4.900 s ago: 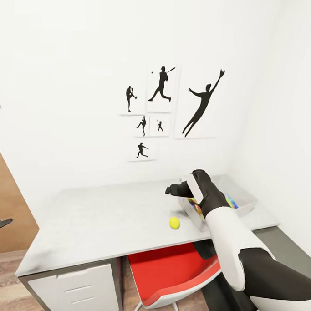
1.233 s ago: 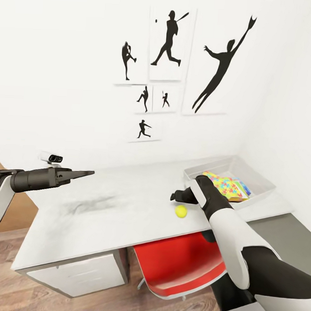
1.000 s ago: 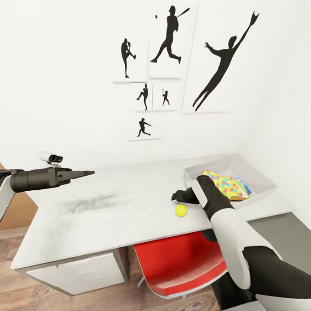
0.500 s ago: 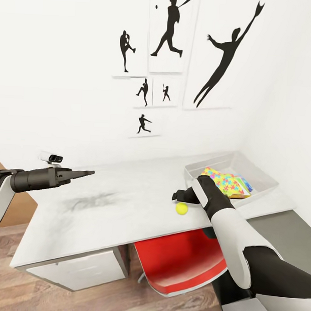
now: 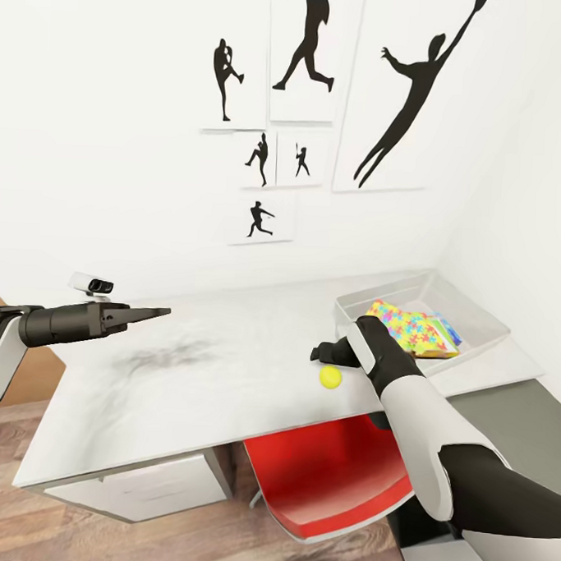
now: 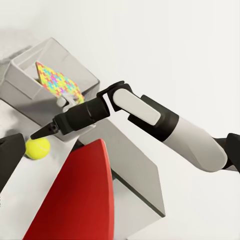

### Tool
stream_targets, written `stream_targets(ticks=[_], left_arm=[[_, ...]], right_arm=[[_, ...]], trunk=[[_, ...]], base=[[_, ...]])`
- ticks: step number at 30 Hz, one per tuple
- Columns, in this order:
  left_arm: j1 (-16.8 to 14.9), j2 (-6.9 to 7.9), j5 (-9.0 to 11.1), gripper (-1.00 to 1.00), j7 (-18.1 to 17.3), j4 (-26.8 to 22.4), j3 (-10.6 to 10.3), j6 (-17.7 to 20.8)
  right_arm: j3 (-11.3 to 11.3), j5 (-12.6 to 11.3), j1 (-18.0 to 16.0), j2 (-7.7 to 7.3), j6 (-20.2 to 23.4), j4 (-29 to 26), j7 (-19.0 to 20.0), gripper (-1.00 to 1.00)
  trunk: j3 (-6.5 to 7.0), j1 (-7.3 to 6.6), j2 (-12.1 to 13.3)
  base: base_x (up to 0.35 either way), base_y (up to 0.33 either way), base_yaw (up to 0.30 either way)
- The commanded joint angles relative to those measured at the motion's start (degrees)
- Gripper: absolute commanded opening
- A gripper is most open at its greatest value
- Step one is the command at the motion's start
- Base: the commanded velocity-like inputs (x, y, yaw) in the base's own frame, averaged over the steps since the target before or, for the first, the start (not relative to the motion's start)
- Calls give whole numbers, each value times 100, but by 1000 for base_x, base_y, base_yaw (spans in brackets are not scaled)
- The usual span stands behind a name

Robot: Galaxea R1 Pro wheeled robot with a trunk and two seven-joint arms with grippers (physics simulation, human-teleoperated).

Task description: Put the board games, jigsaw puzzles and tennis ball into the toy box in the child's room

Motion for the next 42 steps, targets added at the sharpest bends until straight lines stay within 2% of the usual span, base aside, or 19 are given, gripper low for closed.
stream_targets(ticks=[1,16,24,33,42], left_arm=[[-5,4,14,100,-7,0,-1,45],[-5,3,13,100,-7,0,0,45],[-5,8,13,100,-7,0,0,45],[-5,1,13,100,-7,0,0,45],[-5,2,13,100,-7,0,0,45]], right_arm=[[18,-62,-4,-3,18,-6,-58,100],[18,-62,-4,-17,11,-14,-58,100],[18,-69,-4,-115,17,-16,-58,100],[21,-61,3,-123,40,6,-58,100],[26,-38,13,-113,60,17,-58,100]], trunk=[[-20,3,-11],[-161,3,-11],[-236,3,-11],[-320,3,-11],[-340,3,-11]], base=[[4,1,0],[26,12,0],[63,20,0],[3,1,0],[0,0,0]])
